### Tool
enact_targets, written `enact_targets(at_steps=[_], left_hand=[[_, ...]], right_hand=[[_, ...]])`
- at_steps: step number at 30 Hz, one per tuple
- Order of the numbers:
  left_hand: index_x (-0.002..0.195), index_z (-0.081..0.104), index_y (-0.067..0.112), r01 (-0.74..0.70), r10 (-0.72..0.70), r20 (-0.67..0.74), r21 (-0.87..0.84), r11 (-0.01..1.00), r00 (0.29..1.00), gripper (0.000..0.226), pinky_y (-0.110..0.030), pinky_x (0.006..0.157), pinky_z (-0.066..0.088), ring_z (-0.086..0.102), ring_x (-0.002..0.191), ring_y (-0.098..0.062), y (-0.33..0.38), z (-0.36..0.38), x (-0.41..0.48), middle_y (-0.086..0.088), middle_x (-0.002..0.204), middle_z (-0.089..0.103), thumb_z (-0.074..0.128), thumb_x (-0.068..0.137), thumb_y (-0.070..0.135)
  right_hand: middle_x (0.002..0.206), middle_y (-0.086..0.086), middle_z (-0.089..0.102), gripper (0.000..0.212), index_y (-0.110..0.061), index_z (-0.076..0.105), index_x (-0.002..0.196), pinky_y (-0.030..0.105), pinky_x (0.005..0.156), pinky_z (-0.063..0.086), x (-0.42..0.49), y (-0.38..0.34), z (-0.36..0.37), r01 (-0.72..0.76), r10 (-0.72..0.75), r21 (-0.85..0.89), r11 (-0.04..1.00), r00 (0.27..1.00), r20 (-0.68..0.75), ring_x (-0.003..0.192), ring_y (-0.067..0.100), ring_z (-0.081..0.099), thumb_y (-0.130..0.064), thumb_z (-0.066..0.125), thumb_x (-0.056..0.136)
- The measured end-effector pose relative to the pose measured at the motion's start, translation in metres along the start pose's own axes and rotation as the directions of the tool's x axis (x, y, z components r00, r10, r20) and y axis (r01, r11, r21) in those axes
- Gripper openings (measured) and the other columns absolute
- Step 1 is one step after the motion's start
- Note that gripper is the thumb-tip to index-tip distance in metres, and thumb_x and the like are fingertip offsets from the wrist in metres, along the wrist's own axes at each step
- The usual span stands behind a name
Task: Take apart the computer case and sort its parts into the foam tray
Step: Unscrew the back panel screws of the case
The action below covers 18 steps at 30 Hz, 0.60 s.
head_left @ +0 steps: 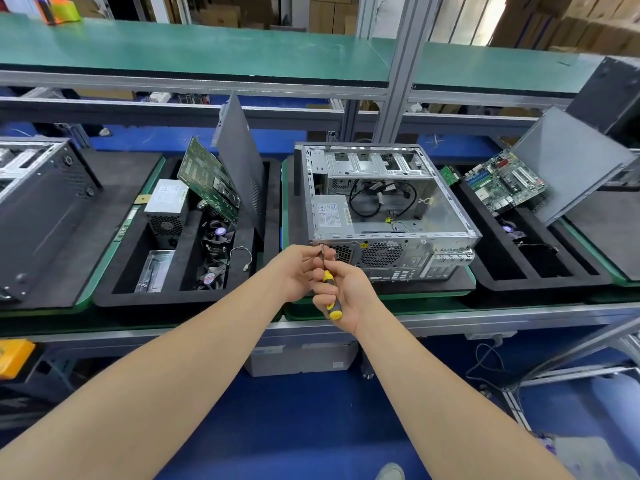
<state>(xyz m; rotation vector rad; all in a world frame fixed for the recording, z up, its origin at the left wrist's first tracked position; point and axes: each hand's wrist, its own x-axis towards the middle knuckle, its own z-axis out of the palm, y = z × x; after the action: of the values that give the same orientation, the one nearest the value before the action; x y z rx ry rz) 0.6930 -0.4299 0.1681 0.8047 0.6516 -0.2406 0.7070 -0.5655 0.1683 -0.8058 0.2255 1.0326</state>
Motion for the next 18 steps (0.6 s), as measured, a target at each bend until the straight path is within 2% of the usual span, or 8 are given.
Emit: enact_targets(at_steps=[4,5,8,10,12,14,16,18], left_hand=[[0.112,0.069,0.004,-0.012,0.011,-0.028,-0.028,1.0,1.0,0.024,-0.03,0.089,0.043,0.06,0.086,-0.017,0.003,-0.001,0.0014,-0.008,0.1,0.076,0.058,0.091,0.01],[0.112,0.069,0.004,-0.011,0.01,-0.032,-0.024,1.0,0.999,0.024,-0.028,0.085,0.048,0.062,0.086,-0.017,0.003,-0.0004,0.0011,-0.008,0.102,0.076,0.058,0.091,0.01],[0.111,0.069,0.005,-0.003,0.002,-0.055,-0.014,1.0,0.998,0.023,-0.026,0.05,0.051,0.061,0.057,-0.014,0.0033,0.0032,-0.0018,-0.007,0.103,0.076,0.061,0.09,0.01],[0.109,0.07,0.006,-0.003,0.002,-0.074,-0.014,1.0,0.997,0.021,-0.023,0.045,0.049,0.066,0.054,-0.015,0.0039,0.0051,-0.0032,-0.007,0.102,0.077,0.064,0.089,0.01],[0.106,0.071,0.008,-0.003,0.003,-0.068,-0.001,1.0,0.998,0.017,-0.028,0.056,0.053,0.072,0.07,-0.018,0.0036,0.0062,-0.0036,-0.004,0.1,0.078,0.066,0.091,0.014],[0.103,0.071,0.01,-0.017,0.018,-0.057,0.007,1.0,0.998,0.013,-0.034,0.071,0.054,0.07,0.086,-0.02,0.0018,0.0068,-0.0028,-0.003,0.096,0.078,0.066,0.094,0.018],[0.103,0.069,0.012,-0.045,0.045,-0.058,0.001,0.999,0.997,0.012,-0.039,0.085,0.055,0.069,0.092,-0.02,-0.0011,0.0075,-0.001,-0.002,0.096,0.077,0.065,0.097,0.02],[0.104,0.069,0.013,-0.064,0.063,-0.064,-0.009,0.998,0.996,0.012,-0.042,0.104,0.049,0.069,0.093,-0.019,-0.0042,0.008,0.0008,-0.001,0.096,0.078,0.064,0.098,0.022]], right_hand=[[0.069,0.001,0.056,0.018,-0.012,0.061,0.105,0.02,0.035,0.034,0.0029,-0.0014,-0.001,0.017,-0.034,-0.181,0.983,0.995,-0.093,0.042,0.009,0.04,-0.022,0.047,0.11],[0.067,0.001,0.058,0.02,-0.011,0.063,0.106,0.021,0.036,0.036,0.0034,-0.0012,-0.0011,0.021,-0.048,-0.225,0.974,0.992,-0.118,0.043,0.009,0.042,-0.022,0.048,0.11],[0.065,0.006,0.065,0.022,-0.005,0.068,0.106,0.023,0.04,0.043,0.0042,-0.0014,0.0004,0.058,-0.126,-0.358,0.932,0.977,-0.17,0.044,0.014,0.05,-0.019,0.05,0.108],[0.067,0.012,0.067,0.022,-0.002,0.069,0.1,0.026,0.043,0.047,0.0038,-0.0021,0.0018,0.093,-0.218,-0.5,0.861,0.956,-0.197,0.045,0.018,0.054,-0.014,0.051,0.104],[0.072,0.02,0.069,0.025,-0.001,0.07,0.095,0.032,0.046,0.052,0.0035,-0.0021,0.0019,0.122,-0.353,-0.697,0.707,0.914,-0.198,0.045,0.022,0.058,-0.011,0.049,0.102],[0.074,0.02,0.074,0.029,-0.003,0.073,0.091,0.038,0.049,0.059,0.0036,-0.002,0.0015,0.114,-0.475,-0.858,0.502,0.865,-0.163,0.045,0.024,0.065,-0.013,0.048,0.103],[0.068,0.015,0.075,0.033,-0.006,0.073,0.086,0.042,0.05,0.063,0.0034,-0.0025,0.0019,0.094,-0.545,-0.933,0.348,0.83,-0.12,0.046,0.027,0.07,-0.016,0.048,0.103],[0.064,0.015,0.074,0.033,-0.008,0.072,0.081,0.041,0.048,0.063,0.0028,-0.0026,0.0036,0.078,-0.578,-0.96,0.267,0.81,-0.095,0.047,0.027,0.071,-0.016,0.048,0.103]])
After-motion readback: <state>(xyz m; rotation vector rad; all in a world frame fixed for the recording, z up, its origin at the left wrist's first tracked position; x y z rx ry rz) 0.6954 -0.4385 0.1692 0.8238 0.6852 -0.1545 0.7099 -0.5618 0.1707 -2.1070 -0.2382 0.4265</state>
